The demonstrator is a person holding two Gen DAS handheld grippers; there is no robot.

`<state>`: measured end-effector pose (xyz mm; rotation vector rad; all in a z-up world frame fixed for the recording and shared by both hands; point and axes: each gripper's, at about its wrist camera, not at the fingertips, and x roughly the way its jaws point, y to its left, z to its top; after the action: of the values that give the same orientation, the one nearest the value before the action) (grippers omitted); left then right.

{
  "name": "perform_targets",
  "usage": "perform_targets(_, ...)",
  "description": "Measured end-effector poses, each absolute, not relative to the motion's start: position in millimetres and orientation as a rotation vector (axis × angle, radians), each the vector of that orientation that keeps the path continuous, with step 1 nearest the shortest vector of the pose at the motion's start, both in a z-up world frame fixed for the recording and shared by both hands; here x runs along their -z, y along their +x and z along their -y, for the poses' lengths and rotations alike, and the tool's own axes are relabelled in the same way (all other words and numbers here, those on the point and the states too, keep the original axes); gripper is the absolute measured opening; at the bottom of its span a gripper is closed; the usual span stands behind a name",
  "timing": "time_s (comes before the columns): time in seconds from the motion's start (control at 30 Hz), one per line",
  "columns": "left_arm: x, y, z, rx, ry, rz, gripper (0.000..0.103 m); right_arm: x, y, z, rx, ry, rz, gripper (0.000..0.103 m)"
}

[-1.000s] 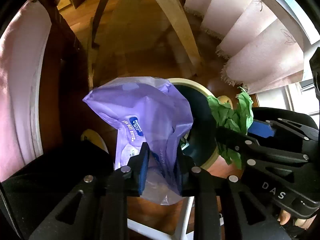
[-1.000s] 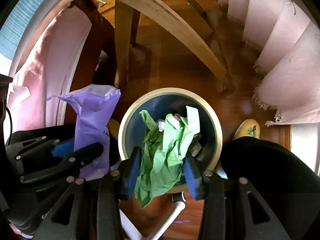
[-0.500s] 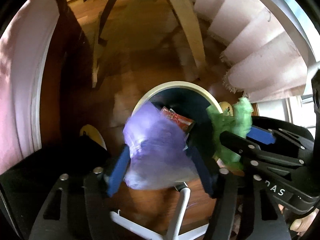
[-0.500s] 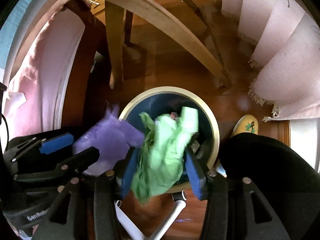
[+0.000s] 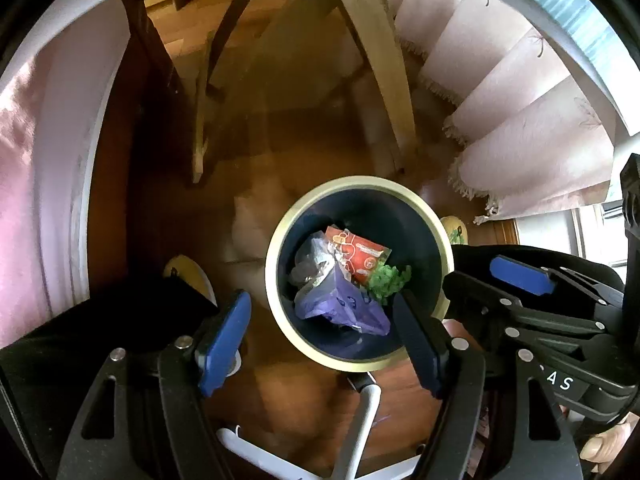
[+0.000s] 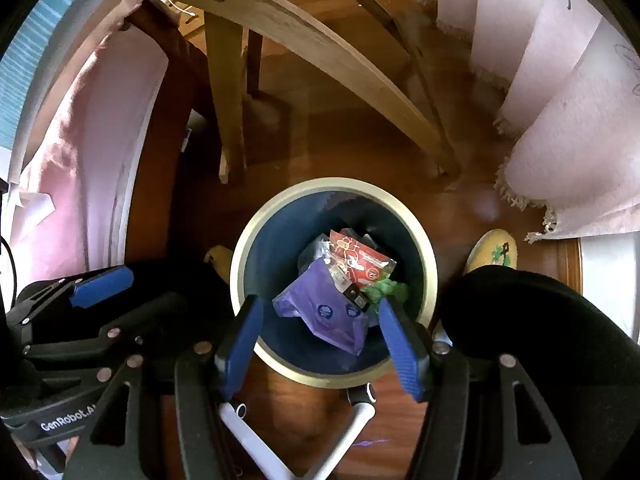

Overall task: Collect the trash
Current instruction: 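Raise both tools back over the table toward the remaining items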

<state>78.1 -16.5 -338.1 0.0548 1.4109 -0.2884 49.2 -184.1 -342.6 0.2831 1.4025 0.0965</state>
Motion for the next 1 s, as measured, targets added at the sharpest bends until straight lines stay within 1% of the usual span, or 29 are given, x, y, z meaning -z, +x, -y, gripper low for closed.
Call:
perform_targets(0.37,325,74,15,0.296,0.074,-1.357,0.075,334,46,185,-0.109,0.284,-1.363,0.062)
perform_targets(0.5,309,71,12,0.313,0.059,-1.314,0.075,320,45,188,-0.125,0.294,-1.330,0.062)
perform_targets(0.53,302,70,11,0.322,0.047,-1.302,0.075,314,43,189,-0.133,0.299,-1.319,0.062)
perform_targets(0.6,290,69,8,0.344,0.019,-1.282,0.079,304,42,192,-0.147,0.298,-1.309,0.062)
perform_targets(0.63,283,69,8,0.354,0.013,-1.271,0.086,296,41,194,-0.157,0.286,-1.301,0.062)
perform_targets(0.67,278,68,9,0.362,0.008,-1.261,0.091,291,40,194,-0.166,0.279,-1.295,0.062)
perform_targets(0.9,218,52,-9,0.425,-0.007,-1.183,0.092,234,27,203,-0.243,0.232,-1.236,0.062)
perform_targets(1.0,184,44,-18,0.444,0.031,-1.120,0.092,207,20,198,-0.289,0.178,-1.199,0.062)
